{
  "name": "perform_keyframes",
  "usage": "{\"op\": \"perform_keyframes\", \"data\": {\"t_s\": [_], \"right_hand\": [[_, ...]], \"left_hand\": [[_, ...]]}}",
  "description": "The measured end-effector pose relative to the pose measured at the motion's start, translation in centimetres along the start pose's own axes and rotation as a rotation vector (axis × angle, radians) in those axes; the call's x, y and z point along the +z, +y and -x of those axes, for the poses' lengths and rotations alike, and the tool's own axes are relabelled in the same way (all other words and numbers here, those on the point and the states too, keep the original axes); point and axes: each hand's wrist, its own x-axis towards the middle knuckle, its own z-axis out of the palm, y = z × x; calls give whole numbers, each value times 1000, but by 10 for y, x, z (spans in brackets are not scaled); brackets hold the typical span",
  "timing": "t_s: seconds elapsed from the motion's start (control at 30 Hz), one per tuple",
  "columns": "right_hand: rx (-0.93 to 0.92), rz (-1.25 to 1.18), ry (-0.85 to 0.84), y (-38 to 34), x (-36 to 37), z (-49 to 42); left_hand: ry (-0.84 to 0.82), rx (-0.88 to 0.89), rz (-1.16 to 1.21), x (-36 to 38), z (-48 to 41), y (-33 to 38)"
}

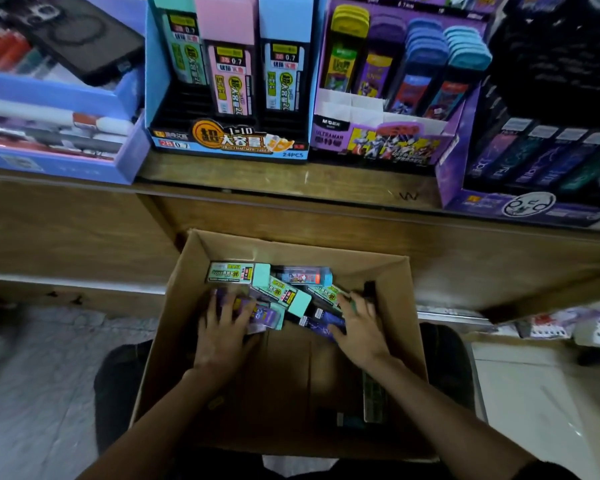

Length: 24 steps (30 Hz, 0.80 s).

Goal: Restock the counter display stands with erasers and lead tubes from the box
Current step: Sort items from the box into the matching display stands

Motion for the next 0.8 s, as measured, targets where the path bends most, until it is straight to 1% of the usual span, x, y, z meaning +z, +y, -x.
{"op": "perform_keyframes", "data": {"t_s": [0.07, 0.17, 0.37, 0.47, 0.63, 0.7, 0.8], "right_hand": [[-39, 5, 1, 0, 7, 11], [-63, -76, -31, -3, 17, 26], [-53, -157, -79, -7, 24, 40], [-8, -246, -80, -11, 20, 34], [144, -377, -5, -23, 12, 12], [181, -377, -48, -26, 13, 7], [257, -487, -138, -28, 13, 2]], "left_hand": [[-47, 21, -5, 6, 9, 5], [-88, 40, -5, 1, 16, 9], [-87, 188, -64, -7, 25, 6], [-107, 189, -26, -7, 24, 9], [-69, 201, 183, -6, 21, 19], [-98, 189, 219, -5, 20, 24], [-127, 168, 227, -5, 20, 26]]}}
